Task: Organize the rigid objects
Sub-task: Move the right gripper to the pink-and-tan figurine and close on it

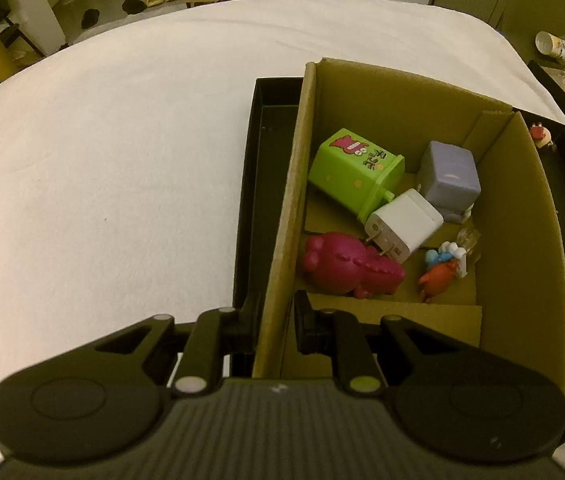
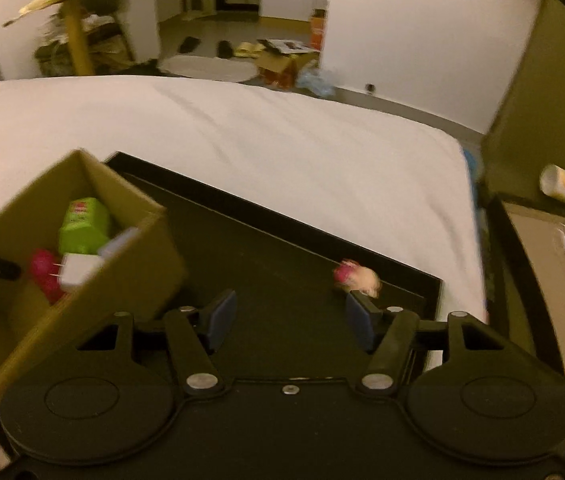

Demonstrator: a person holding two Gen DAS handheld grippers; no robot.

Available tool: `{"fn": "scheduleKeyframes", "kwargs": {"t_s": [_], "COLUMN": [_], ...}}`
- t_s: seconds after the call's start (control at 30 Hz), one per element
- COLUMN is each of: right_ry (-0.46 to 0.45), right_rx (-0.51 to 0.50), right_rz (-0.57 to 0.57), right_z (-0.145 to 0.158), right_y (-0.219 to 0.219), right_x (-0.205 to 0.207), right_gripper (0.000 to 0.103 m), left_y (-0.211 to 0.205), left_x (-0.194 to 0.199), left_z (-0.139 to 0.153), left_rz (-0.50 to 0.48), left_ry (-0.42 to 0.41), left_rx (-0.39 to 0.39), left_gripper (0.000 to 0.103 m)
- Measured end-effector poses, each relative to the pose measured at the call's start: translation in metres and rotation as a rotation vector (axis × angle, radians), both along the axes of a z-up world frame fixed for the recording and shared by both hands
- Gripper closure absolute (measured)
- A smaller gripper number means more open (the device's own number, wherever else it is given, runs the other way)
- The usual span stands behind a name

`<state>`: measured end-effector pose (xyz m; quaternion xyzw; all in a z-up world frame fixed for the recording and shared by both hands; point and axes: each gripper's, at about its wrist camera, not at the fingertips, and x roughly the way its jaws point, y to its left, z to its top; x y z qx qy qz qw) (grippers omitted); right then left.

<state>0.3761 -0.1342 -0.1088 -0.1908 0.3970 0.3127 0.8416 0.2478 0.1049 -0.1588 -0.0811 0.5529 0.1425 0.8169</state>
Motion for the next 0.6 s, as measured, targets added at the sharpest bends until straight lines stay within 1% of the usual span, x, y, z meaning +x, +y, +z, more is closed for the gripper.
{"fn": "scheduleKeyframes", "kwargs": {"t_s": [0.1,0.37,0.6], "right_ry": [0.002,-0.013,-0.031], "right_rx": [0.016,0.001,-0.048], "right_rz": [-0.025,-0.049,-0.043], "right_z": [-0.004,-0.020,-0.040], "right_y": [-0.009,-0.013,-0.005], "right_x": [0.005,0.020,0.031], "right_gripper": [0.042,0.042,0.043], "left_y": [-0.002,-0.004,-0.005], "left_x": [0.001,0.003,0.005], "left_z": [-0.001,-0.002,-0.002], "left_rz": [-0.001,0.001,-0.003], "left_ry": [0.006,0.015,0.021], "left_rx": [0.010,0.014,0.019], "left_gripper": [0.088,0.088,0.088]}}
